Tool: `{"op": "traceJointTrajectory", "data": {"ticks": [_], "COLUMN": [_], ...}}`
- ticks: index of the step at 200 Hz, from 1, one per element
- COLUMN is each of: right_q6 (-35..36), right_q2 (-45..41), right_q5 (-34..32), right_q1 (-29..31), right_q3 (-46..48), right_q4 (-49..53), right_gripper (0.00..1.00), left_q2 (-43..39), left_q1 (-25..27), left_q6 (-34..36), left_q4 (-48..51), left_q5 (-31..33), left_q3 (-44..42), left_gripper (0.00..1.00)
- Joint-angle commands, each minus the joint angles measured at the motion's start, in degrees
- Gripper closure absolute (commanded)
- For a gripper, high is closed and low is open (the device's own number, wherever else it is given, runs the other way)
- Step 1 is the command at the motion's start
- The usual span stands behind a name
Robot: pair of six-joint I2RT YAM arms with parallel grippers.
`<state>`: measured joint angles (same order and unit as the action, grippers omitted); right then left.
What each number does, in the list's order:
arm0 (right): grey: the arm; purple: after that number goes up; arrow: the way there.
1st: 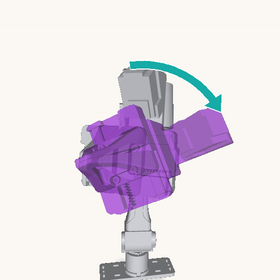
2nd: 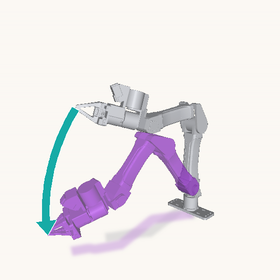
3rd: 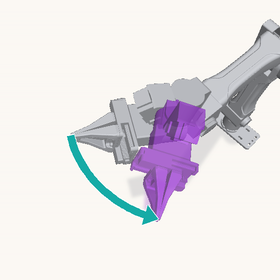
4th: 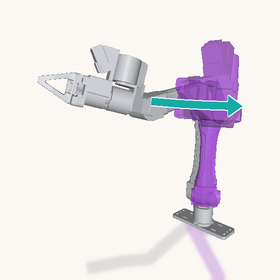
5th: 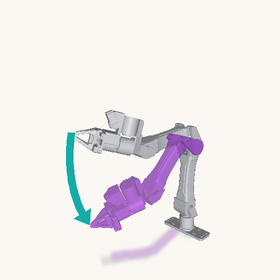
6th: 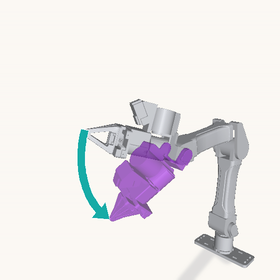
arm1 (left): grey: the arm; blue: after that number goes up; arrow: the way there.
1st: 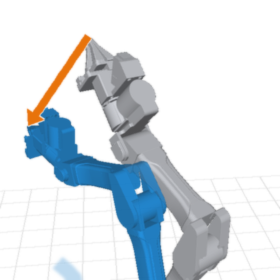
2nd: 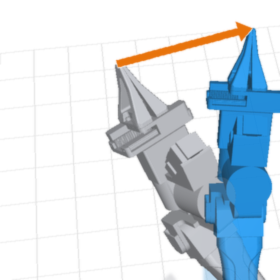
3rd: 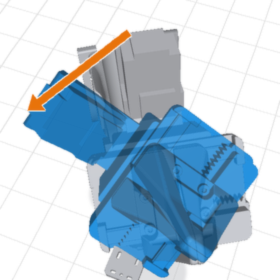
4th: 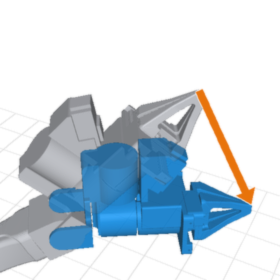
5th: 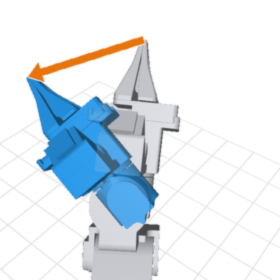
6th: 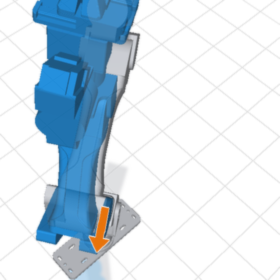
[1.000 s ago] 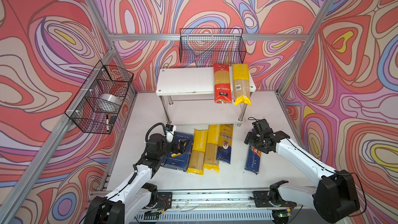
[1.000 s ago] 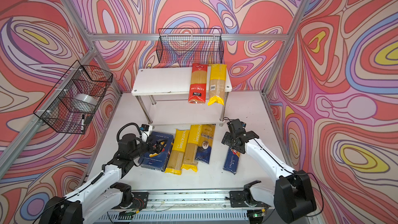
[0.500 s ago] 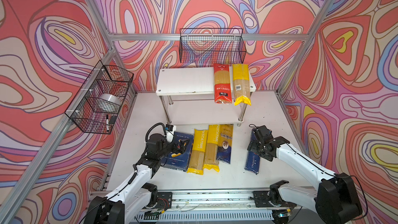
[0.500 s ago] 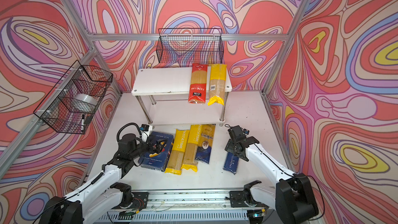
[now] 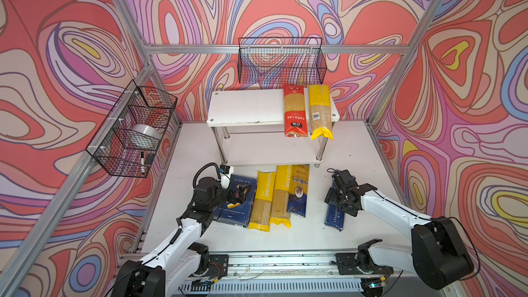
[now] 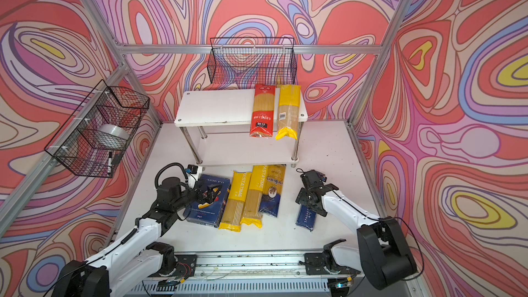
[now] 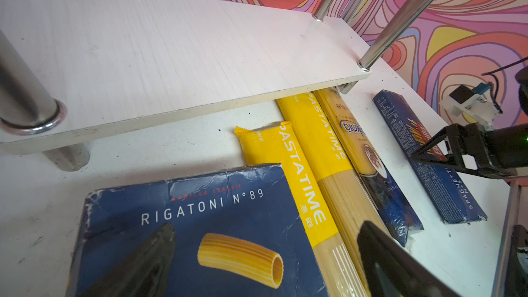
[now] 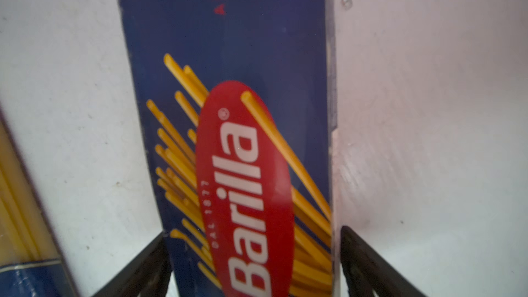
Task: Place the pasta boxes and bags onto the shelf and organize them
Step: 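Close the right gripper around the blue Barilla box, then lift the Barilla box upright with the right gripper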
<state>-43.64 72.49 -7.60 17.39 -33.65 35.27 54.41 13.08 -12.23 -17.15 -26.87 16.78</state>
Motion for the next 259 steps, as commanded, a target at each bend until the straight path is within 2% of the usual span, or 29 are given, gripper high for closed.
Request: {"op": "traceJointTrajectory", "data": {"ticks": [1, 61, 118, 206, 259], "right_q6": [-1.1, -2.5, -1.5, -0.5, 3.6], "right_q2": [0.1, 0.6, 0.4, -4.4, -7.8], "right_q5": [0.5, 1.5, 3.9, 3.9, 2.7], "right_q1": [0.3, 0.3, 0.3, 0.3, 0.3], "right_q3": [1.3, 4.2, 4.0, 3.6, -3.7], "right_q4": [-1.4, -3.9, -4.5, -4.4, 1.3], "right_gripper": [0.08, 0.09, 0.27, 0.47, 0.51], "left_q2": [-0.3, -0.2, -0.2, -0.3, -0.8], "left_q1": [0.2, 0.2, 0.1, 0.2, 0.2], "left_q6": [0.0, -0.2, -0.1, -0.1, 0.2], "left_q4": [-0.6, -0.9, -0.7, -0.4, 0.0], "left_q5": [-0.7, -0.8, -0.7, -0.6, 0.0], "left_q3": [1.0, 0.8, 1.0, 1.1, 1.0], "left_gripper": [0.00, 0.00, 0.00, 0.00, 0.00]}}
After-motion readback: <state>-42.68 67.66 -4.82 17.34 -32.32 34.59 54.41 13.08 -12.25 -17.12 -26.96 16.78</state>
